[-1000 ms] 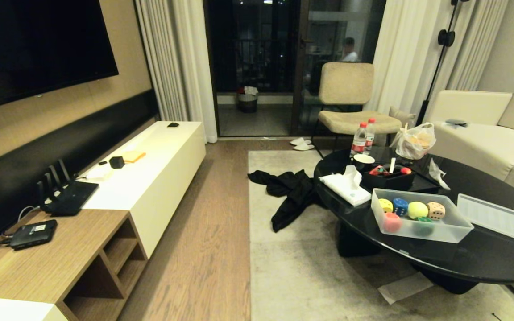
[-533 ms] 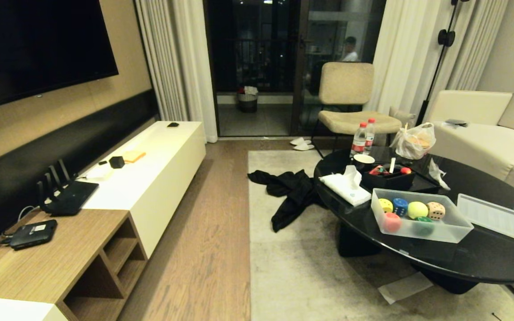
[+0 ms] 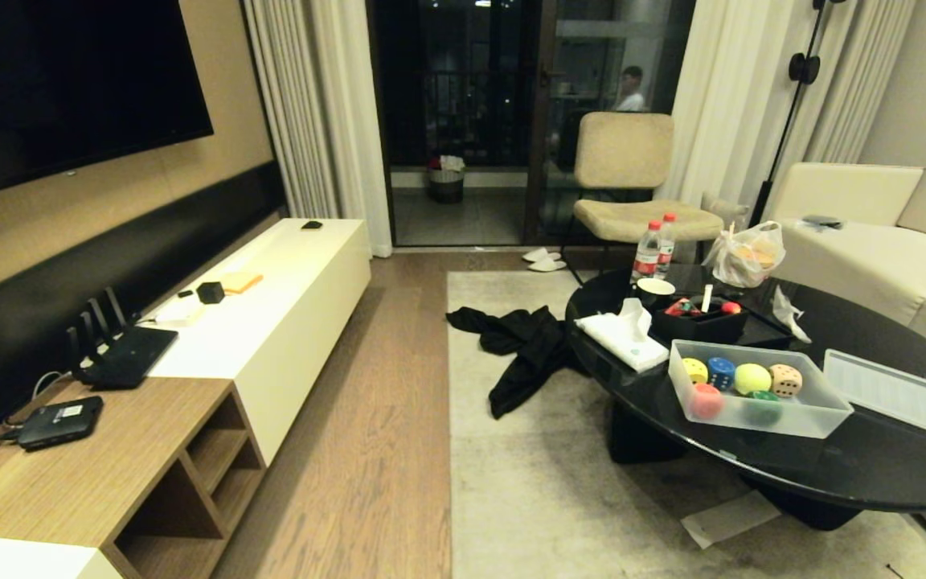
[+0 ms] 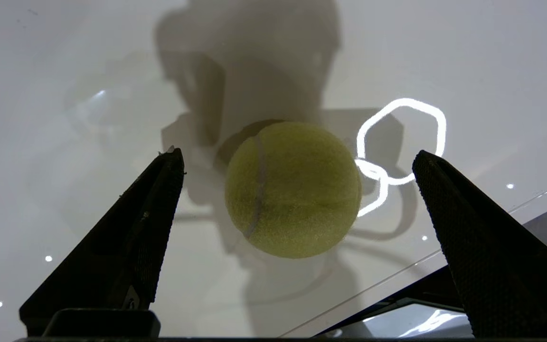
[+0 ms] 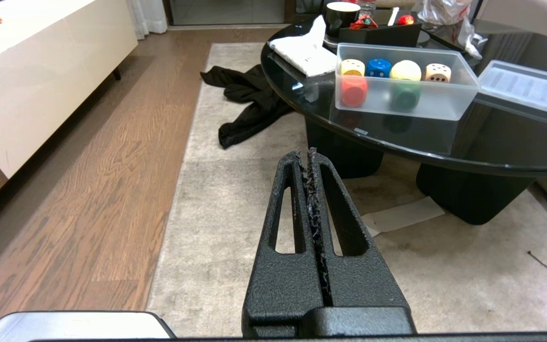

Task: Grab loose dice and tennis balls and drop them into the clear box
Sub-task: Pick up the ball on the table

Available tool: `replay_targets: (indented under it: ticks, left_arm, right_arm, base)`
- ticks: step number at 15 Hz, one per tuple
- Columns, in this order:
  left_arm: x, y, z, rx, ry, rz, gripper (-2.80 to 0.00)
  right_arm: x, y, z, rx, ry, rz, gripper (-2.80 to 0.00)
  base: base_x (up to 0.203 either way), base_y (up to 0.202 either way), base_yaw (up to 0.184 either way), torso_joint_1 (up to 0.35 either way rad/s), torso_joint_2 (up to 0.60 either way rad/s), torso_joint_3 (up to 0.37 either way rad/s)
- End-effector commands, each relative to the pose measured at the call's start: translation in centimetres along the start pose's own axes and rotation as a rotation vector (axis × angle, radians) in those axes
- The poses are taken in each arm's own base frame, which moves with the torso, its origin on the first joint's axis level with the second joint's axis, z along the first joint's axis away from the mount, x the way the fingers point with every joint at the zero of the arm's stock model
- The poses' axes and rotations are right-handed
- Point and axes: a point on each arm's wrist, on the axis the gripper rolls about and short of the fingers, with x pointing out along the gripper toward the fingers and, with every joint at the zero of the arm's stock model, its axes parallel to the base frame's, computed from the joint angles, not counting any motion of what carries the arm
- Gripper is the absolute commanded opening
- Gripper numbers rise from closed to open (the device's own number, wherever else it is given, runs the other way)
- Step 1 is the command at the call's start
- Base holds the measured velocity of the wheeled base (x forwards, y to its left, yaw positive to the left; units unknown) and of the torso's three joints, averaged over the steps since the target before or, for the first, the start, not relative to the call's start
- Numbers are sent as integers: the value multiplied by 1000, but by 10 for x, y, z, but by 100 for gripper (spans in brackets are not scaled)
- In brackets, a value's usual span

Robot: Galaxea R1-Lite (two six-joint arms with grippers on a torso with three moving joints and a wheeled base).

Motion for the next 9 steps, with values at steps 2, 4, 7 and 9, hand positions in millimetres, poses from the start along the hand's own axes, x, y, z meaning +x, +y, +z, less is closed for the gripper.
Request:
replay_targets:
  ticks: [2,4,7,9]
  left_arm:
    - [9,0,-4,1,23,-7,0]
    - [13,1,-5,2,17,-4,0]
    - [19,1,-6,2,26,-3,0]
    - [25,2,-7,0,45,-5,0]
  right_arm:
    - [0,0,0,0,0,0,-280]
    - [0,0,0,0,1,0,-280]
    - [0,0,0,0,1,0,-280]
    - [0,0,0,0,0,0,-280]
  base:
    - [0,0,0,0,0,0]
    - [0,0,0,0,0,0]
    - [0,0,0,0,0,0]
    - [0,0,0,0,0,0]
